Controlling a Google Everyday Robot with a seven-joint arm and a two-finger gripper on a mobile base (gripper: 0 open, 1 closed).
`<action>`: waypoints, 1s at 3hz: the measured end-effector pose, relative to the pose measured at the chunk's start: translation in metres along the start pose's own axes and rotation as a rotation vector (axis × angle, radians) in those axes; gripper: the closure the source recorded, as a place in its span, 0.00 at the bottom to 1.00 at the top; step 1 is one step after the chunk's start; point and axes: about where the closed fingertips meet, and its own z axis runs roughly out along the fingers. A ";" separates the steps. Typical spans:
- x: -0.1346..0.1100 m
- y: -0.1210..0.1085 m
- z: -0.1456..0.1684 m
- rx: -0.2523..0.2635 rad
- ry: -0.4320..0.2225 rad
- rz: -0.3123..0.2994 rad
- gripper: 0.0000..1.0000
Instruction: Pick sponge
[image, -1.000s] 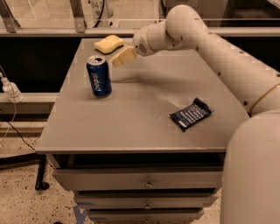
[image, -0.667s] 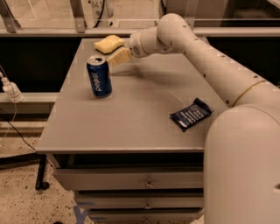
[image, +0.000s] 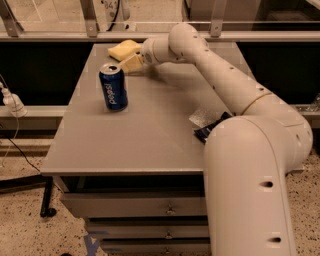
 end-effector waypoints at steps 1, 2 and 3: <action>-0.003 -0.007 0.018 0.004 -0.021 0.030 0.00; -0.005 -0.013 0.030 0.007 -0.041 0.070 0.00; -0.008 -0.013 0.039 0.001 -0.064 0.105 0.16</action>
Offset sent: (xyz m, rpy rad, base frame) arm 0.0471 0.0174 -0.0013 0.1221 0.0388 -0.0545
